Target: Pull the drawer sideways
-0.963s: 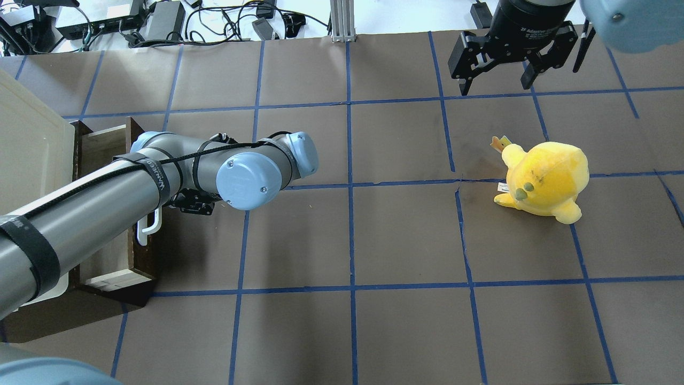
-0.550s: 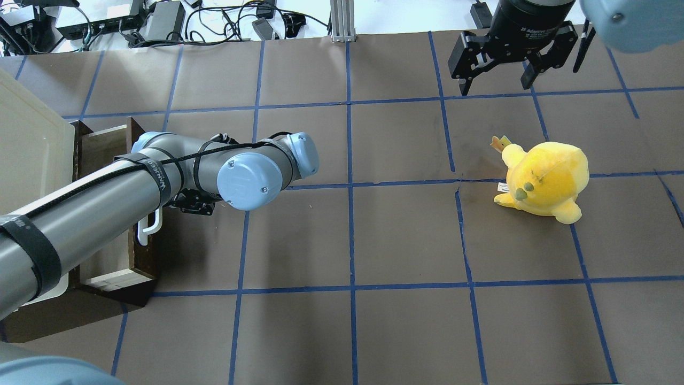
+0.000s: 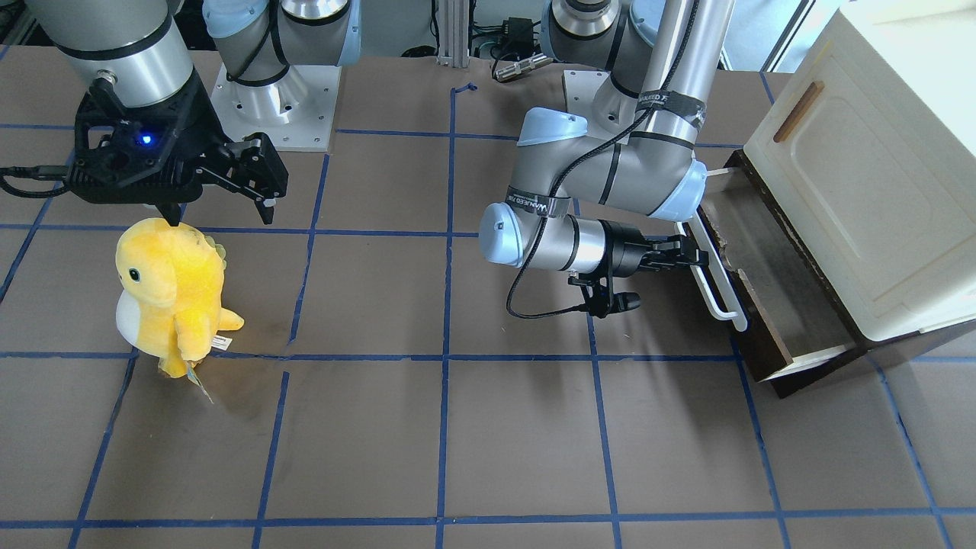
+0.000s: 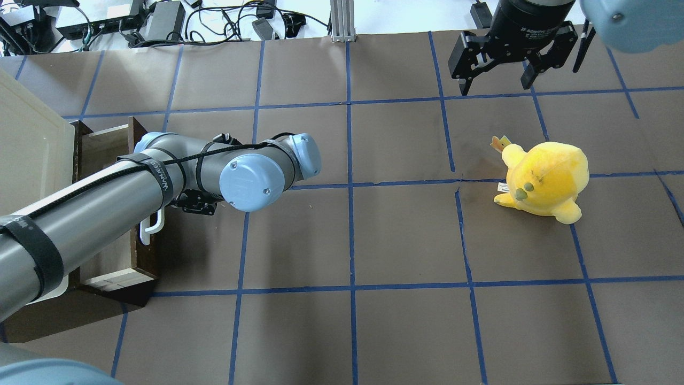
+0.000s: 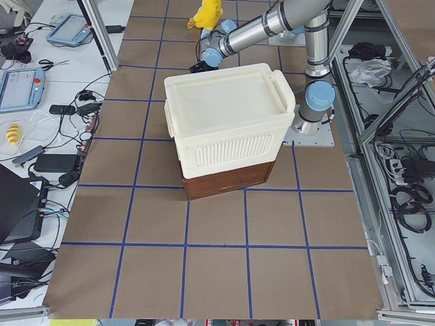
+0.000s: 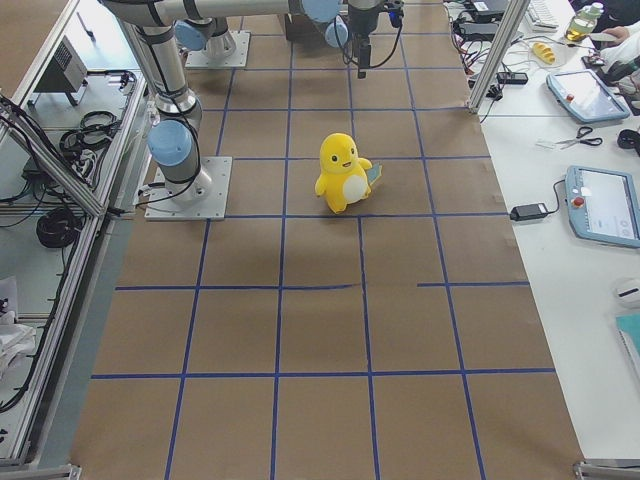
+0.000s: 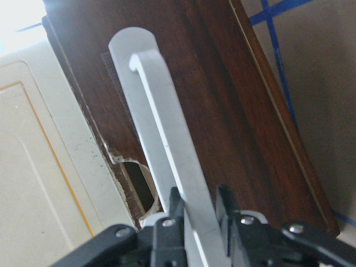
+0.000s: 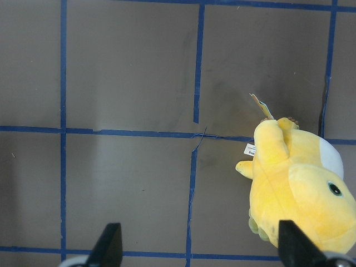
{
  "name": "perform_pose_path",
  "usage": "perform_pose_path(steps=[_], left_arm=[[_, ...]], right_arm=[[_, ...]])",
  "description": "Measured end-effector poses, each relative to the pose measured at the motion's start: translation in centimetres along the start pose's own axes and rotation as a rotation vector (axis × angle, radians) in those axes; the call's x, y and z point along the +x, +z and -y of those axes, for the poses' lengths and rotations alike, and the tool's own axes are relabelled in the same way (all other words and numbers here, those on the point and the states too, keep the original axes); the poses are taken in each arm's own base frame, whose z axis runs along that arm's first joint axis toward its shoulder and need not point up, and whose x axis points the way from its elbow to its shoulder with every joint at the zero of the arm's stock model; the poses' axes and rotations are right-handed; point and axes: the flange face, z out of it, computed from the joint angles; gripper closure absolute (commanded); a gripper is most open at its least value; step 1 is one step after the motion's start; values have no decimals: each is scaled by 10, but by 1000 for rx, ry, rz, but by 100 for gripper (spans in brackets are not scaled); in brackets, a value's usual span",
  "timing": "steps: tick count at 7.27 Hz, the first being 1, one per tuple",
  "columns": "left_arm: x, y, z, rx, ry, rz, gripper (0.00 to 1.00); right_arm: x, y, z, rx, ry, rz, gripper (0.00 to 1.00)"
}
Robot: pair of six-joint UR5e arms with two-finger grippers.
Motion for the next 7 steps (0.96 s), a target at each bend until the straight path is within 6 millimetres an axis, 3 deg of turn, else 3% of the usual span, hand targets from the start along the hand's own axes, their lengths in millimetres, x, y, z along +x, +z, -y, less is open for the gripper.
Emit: perform_pose_path(steps=[1,2,3,4,7], left_arm=[[-1,-3,1,5,-3,-1,87],[-2,-5,1,9,-6,-1,42],[-3,-7,1,12,-7,-1,8],[-3,-8,1,12,-7,-1,0],[-5,-9,0,13,-14,-7,0]], right_arm=[[0,0,0,0,-1,0,0],[0,0,0,0,-1,0,0],[0,0,0,0,0,0,0],[0,0,0,0,0,0,0],[0,0,0,0,0,0,0]])
